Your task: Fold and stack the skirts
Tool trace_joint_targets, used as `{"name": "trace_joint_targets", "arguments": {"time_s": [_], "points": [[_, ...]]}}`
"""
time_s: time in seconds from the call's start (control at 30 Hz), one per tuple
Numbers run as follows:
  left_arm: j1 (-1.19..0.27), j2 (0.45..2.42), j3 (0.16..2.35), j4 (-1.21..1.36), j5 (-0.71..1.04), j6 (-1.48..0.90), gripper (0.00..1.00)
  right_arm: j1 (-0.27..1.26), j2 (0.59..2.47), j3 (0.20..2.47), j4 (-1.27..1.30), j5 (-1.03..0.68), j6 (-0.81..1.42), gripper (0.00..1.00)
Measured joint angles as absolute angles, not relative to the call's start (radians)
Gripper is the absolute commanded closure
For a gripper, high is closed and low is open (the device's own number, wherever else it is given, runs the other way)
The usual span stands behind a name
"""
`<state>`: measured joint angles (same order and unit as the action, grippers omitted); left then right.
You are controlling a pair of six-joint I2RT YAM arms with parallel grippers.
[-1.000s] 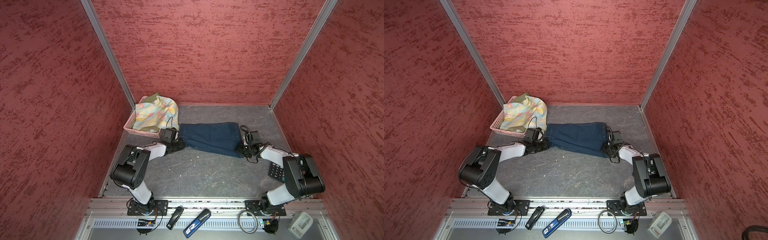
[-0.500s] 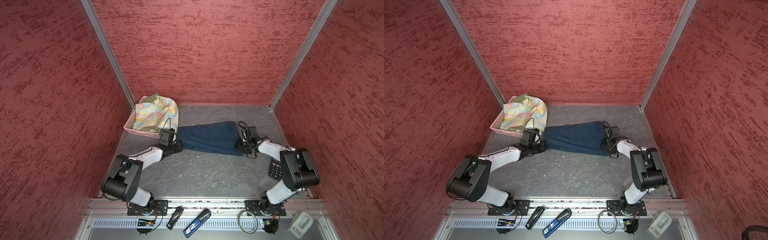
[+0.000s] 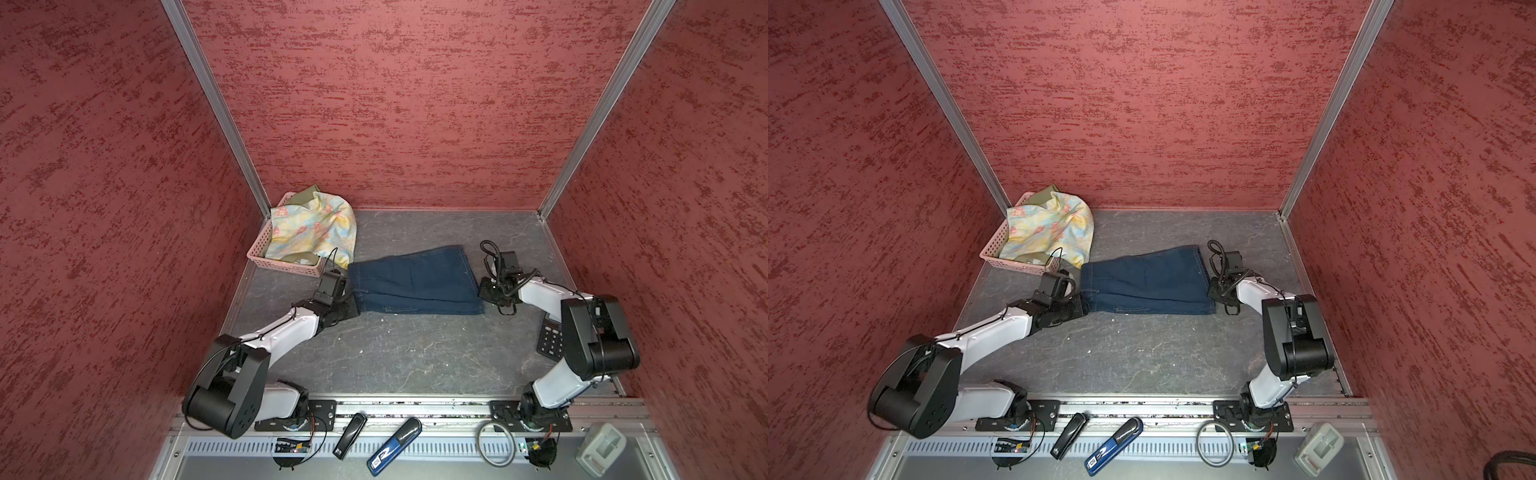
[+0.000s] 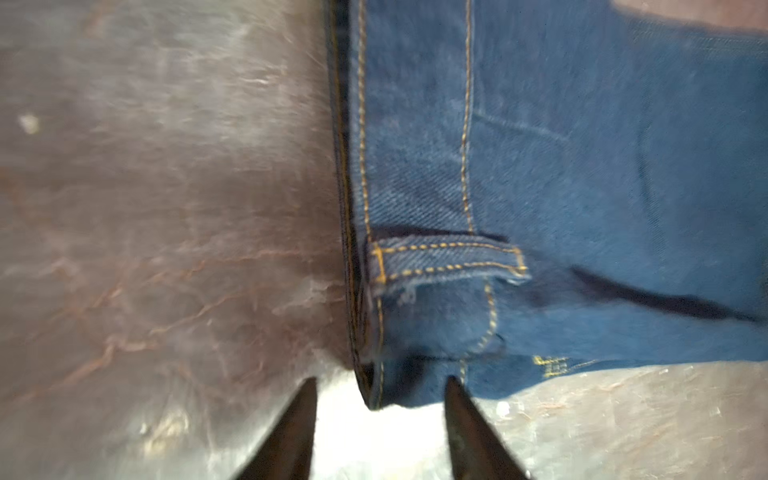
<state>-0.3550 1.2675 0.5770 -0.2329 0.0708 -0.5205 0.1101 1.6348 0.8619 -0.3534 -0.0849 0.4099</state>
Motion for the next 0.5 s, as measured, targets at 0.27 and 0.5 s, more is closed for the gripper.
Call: {"name": "trace_joint_targets", "arguments": {"time_s": [0.27,0.5], "points": [[-0.367,1.094,0.571,-0.258,0.045,-0.577,0.35,0.11,1.613,0.892,-0.352,-0.083,0.405,0.58],[-0.329,1.219,0.583,-0.262,0.124,-0.648,0.39,0.11,1.514,0.892,-0.357,-0.091,0.386,0.48]]}}
